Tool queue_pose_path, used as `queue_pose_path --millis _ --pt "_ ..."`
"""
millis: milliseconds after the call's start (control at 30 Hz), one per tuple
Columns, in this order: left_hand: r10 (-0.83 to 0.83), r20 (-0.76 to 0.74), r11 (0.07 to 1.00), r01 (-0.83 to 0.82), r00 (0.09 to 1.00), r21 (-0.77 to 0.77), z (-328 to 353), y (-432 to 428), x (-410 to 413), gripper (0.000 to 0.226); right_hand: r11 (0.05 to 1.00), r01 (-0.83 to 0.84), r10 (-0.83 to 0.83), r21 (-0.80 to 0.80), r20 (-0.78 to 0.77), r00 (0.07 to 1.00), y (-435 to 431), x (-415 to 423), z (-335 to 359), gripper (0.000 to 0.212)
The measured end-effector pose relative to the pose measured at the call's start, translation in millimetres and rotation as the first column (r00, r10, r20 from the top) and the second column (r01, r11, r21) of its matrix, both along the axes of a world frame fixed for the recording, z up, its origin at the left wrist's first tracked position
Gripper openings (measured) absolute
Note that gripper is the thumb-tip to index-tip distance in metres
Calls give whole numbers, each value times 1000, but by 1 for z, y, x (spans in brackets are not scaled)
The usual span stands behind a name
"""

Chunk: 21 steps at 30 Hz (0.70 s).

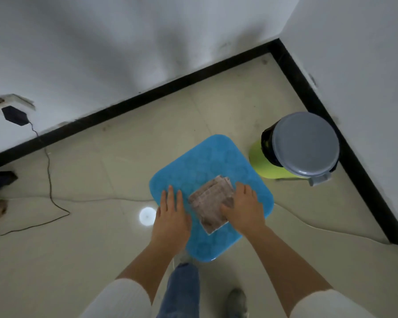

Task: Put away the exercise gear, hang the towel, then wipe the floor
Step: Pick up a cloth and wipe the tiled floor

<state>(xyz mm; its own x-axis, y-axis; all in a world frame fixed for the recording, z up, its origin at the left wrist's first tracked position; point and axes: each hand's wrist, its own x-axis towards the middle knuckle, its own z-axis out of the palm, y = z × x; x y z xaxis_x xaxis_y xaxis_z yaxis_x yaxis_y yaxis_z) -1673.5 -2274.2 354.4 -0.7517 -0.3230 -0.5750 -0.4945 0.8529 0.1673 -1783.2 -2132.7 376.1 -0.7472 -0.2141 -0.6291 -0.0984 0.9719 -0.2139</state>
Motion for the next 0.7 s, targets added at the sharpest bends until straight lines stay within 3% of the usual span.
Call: queue_pose_path --millis 67,200,500,700 --pt "-55 31 998 55 998 -2 -12 -1 7 71 993 116 -116 -14 9 993 -2 6 -10 54" --pt "-125 62 992 126 990 -8 -14 -3 8 89 923 369 -358 -111 110 927 -5 16 -21 28" --pt "-168 200 978 137 965 160 21 -26 -13 78 814 509 -483 -279 160 861 -15 20 21 32" --pt "35 68 976 -49 997 211 75 -31 -2 63 818 465 -440 -339 151 885 -26 22 80 34"
